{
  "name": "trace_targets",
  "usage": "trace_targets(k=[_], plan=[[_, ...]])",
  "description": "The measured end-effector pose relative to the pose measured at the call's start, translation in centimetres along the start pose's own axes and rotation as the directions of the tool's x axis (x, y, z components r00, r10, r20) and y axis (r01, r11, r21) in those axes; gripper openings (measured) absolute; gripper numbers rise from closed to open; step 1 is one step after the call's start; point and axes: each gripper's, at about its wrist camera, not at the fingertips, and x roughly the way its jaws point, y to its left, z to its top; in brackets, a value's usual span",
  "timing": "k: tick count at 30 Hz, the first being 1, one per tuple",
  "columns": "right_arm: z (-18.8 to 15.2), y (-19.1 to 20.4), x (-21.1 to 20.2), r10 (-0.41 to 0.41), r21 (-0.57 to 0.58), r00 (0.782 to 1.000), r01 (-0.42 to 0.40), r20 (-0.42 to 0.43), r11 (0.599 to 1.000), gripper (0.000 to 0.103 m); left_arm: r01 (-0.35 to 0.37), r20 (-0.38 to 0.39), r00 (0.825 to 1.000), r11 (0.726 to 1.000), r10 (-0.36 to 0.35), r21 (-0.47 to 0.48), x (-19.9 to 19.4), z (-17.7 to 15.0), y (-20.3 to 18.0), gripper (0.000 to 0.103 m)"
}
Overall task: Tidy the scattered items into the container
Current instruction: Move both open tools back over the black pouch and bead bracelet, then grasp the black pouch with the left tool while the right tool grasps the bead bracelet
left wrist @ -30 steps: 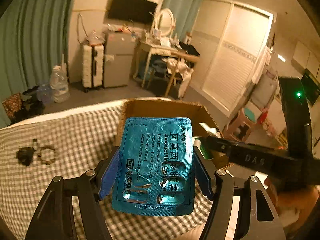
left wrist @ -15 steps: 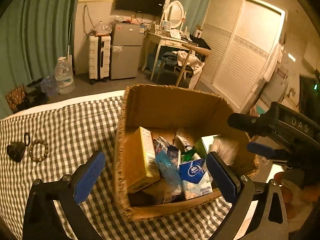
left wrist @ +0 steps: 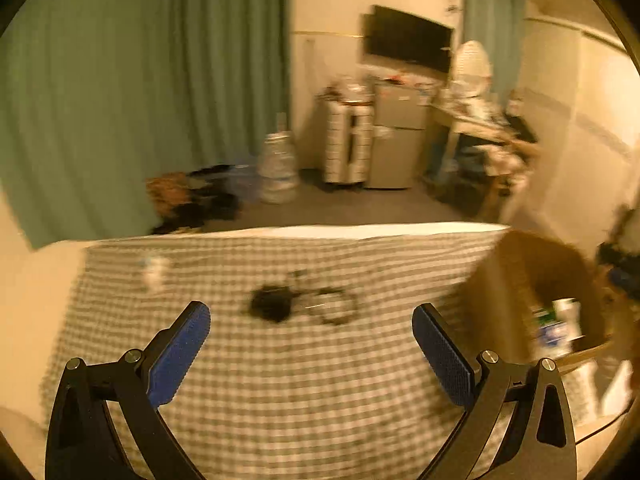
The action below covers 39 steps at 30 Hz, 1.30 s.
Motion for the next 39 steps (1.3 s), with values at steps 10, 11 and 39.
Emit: trace_targets(k=[10,11,39], plan=[[-9.8,15.1,9.7,0.065,-0.278,0.99,-0.097,-0.122,0.956,0.097,-0.168,-0.05,0.985,0.972,0.162,-0.167,6.4,-12.3,6.8,0.103],[-10.8,15.8,10.8,0.05,-0.292,0.991,-0.084,-0.123,0.953,0.097,-0.142,-0.079,0.988,0.973,0.13,-0.181,7.6,-13.1,6.6,0.103],[-13.8,17.6,31.7,0.009,-0.28,0.987,-0.054,-0.159,0.958,0.011,0.112,-0.088,0.986,0.958,-0.139,-0.265,26.7,-6.3,7.4,0.015]])
